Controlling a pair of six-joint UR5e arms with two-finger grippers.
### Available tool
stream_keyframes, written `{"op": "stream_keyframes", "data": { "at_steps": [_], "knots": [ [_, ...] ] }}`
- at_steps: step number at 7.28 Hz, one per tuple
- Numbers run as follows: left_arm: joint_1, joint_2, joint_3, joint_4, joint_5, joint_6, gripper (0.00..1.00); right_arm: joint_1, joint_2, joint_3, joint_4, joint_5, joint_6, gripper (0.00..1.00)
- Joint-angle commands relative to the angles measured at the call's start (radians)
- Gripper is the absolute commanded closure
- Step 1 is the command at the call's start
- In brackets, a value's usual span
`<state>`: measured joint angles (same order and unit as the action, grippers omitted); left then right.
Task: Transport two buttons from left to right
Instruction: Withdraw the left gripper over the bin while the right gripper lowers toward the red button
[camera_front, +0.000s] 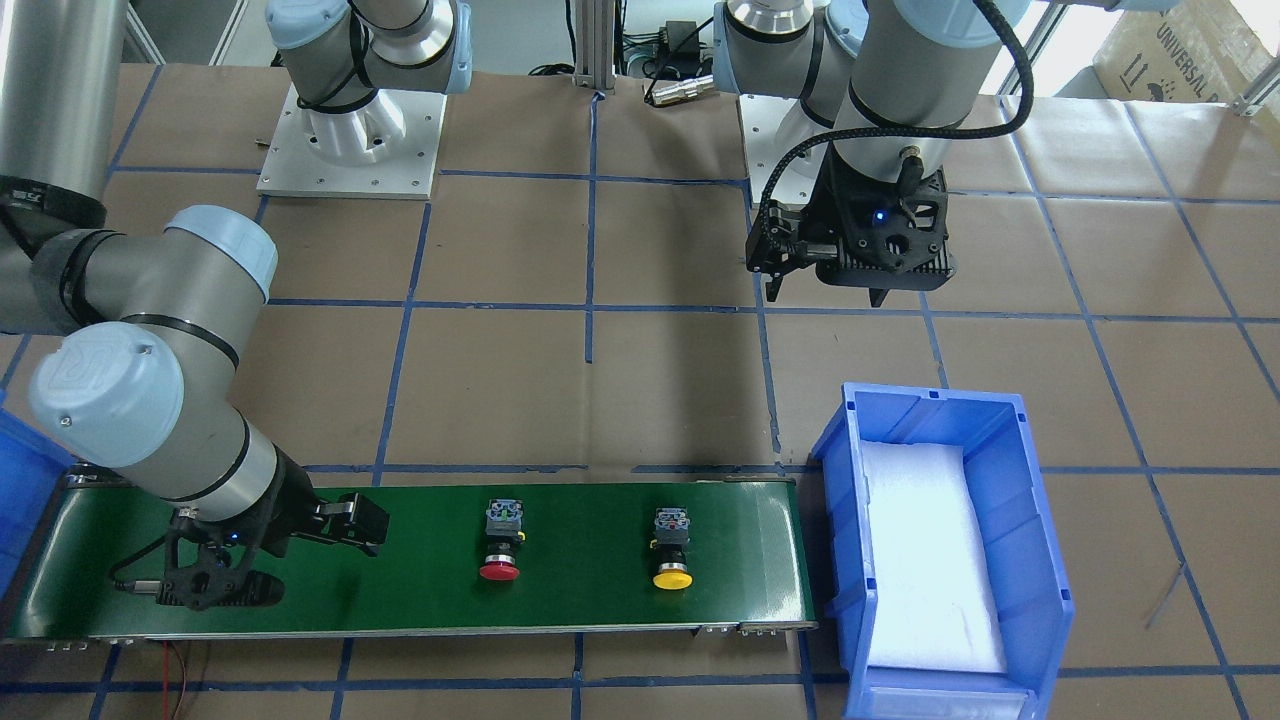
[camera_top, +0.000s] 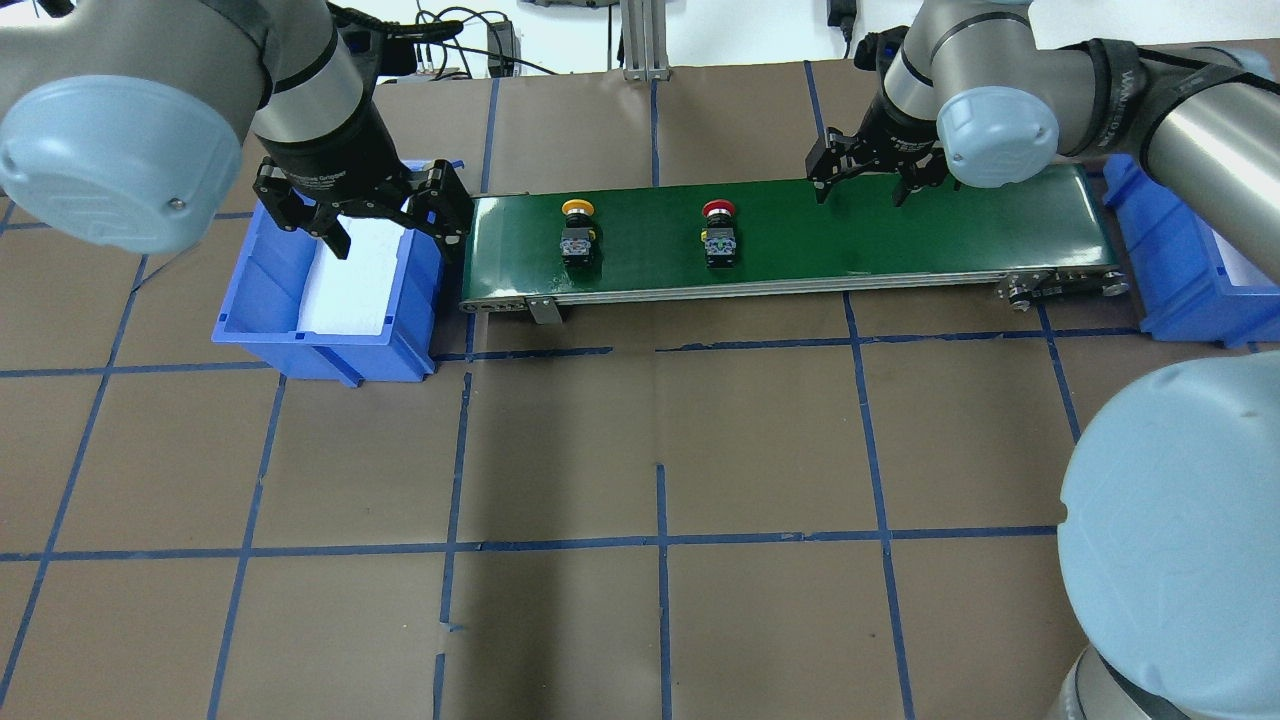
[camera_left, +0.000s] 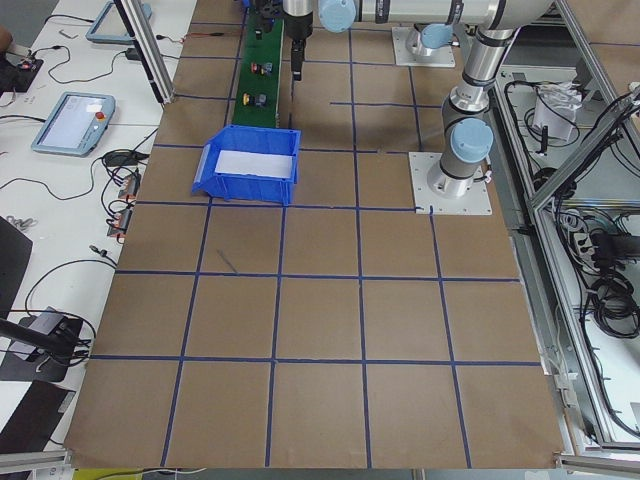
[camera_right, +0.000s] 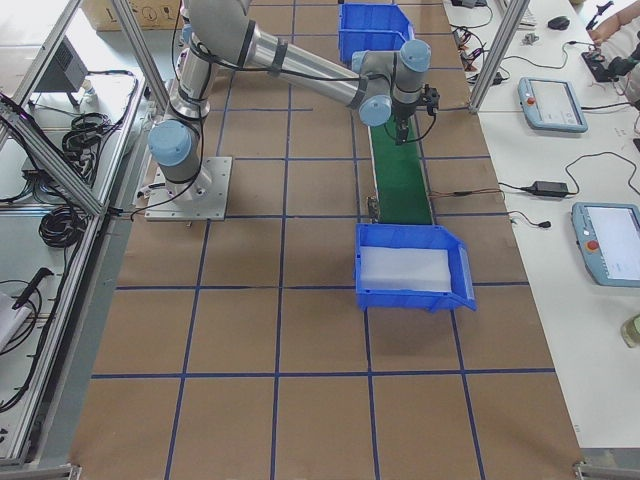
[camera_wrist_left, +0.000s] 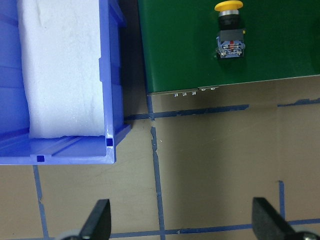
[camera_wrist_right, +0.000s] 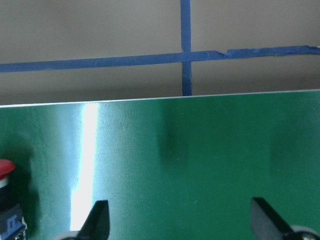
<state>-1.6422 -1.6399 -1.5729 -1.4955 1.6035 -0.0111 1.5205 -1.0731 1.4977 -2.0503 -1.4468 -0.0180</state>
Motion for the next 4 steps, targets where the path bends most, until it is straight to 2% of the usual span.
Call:
{"op": "stream_keyframes", "data": {
  "at_steps": [1,4],
  "knots": [
    [0.042,-0.009,-0.004,0.003,0.000,0.000,0.00,0.015,0.007,0.001,-0.002,0.000,0.025,0.00],
    [0.044,0.009,-0.006,0.001,-0.001,0.002,0.00,0.021,0.012,0.004,-0.008,0.000,0.026,0.00]
  ]
}}
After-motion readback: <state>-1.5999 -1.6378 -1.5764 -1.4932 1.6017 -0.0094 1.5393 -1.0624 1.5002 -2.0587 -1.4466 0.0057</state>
